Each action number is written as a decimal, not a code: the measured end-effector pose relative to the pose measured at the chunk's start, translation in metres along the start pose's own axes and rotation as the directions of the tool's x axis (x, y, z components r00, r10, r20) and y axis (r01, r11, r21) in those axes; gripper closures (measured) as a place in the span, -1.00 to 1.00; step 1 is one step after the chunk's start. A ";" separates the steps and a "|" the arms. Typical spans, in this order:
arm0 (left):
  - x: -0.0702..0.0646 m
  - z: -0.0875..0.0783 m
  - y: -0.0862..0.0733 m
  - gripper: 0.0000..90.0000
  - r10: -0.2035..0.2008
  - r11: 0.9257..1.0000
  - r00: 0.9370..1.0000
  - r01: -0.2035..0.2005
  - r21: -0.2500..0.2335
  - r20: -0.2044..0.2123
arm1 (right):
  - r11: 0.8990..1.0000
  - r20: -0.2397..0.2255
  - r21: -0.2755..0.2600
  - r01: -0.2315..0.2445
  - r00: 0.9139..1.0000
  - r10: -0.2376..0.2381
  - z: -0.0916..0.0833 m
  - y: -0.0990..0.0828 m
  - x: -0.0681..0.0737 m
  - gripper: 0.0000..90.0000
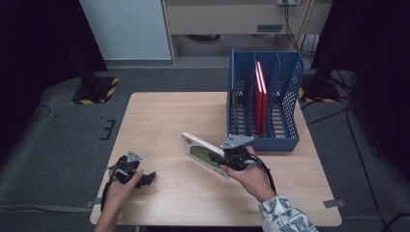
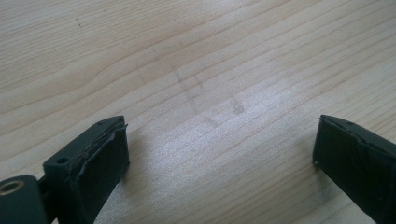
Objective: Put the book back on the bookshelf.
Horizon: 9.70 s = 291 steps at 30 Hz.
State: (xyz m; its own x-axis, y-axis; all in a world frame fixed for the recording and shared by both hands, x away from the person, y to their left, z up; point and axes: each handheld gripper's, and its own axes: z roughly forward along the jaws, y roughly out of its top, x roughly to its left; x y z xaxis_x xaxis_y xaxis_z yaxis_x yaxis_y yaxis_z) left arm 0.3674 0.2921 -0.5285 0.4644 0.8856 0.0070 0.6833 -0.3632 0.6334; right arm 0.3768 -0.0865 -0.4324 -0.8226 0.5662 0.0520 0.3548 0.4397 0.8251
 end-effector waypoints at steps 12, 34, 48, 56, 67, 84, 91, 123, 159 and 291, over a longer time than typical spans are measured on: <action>-0.002 0.001 -0.003 -1.00 -0.012 1.000 1.000 0.012 -0.023 -0.006 | 1.000 0.017 -0.012 -0.015 1.000 0.015 -0.020 -0.004 -0.005 0.68; -0.003 0.003 -0.006 -1.00 -0.009 0.998 1.000 0.009 -0.067 -0.004 | 0.998 0.073 -0.030 -0.062 0.995 0.064 -0.067 -0.010 -0.025 0.68; -0.003 0.004 -0.007 -1.00 -0.003 0.997 1.000 0.003 -0.081 0.001 | 0.996 0.101 -0.074 -0.057 0.993 0.064 -0.095 0.007 -0.033 0.68; -0.003 0.004 -0.007 -1.00 -0.003 0.997 1.000 0.003 -0.081 0.001 | 0.993 0.159 -0.094 -0.076 0.983 0.090 -0.123 0.002 -0.043 0.68; -0.003 0.004 -0.007 -1.00 -0.003 0.997 1.000 0.003 -0.082 0.001 | 0.986 0.224 -0.119 -0.115 0.964 0.139 -0.151 -0.008 -0.057 0.68; -0.003 0.005 -0.006 -1.00 0.000 0.997 1.000 0.000 -0.083 0.004 | 0.977 0.328 -0.140 -0.160 0.924 0.199 -0.171 -0.022 -0.079 0.68; -0.003 0.005 -0.006 -1.00 0.000 0.997 1.000 0.001 -0.083 0.004 | 0.973 0.372 -0.146 -0.180 0.901 0.222 -0.176 -0.025 -0.084 0.68; -0.004 0.005 -0.006 -1.00 -0.007 0.997 1.000 0.007 -0.082 -0.001 | 0.944 0.509 -0.190 -0.270 0.795 0.330 -0.179 -0.026 -0.132 0.68; -0.005 0.006 -0.006 -1.00 -0.003 0.997 1.000 0.003 -0.083 0.001 | 0.925 0.587 -0.191 -0.327 0.717 0.375 -0.147 -0.005 -0.192 0.68; -0.004 0.007 -0.004 -1.00 0.005 0.997 1.000 -0.005 -0.083 0.007 | 0.878 0.641 -0.119 -0.464 0.640 0.424 -0.048 -0.038 -0.210 0.64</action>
State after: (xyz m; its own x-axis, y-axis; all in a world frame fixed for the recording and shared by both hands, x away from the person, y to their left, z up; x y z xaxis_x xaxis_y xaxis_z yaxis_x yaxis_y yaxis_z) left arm 0.3661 0.2879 -0.5364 0.4719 0.8816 0.0046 0.6323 -0.3421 0.6951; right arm 0.5149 -0.2561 -0.4478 -0.0911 0.9956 0.0231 0.6402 0.0408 0.7672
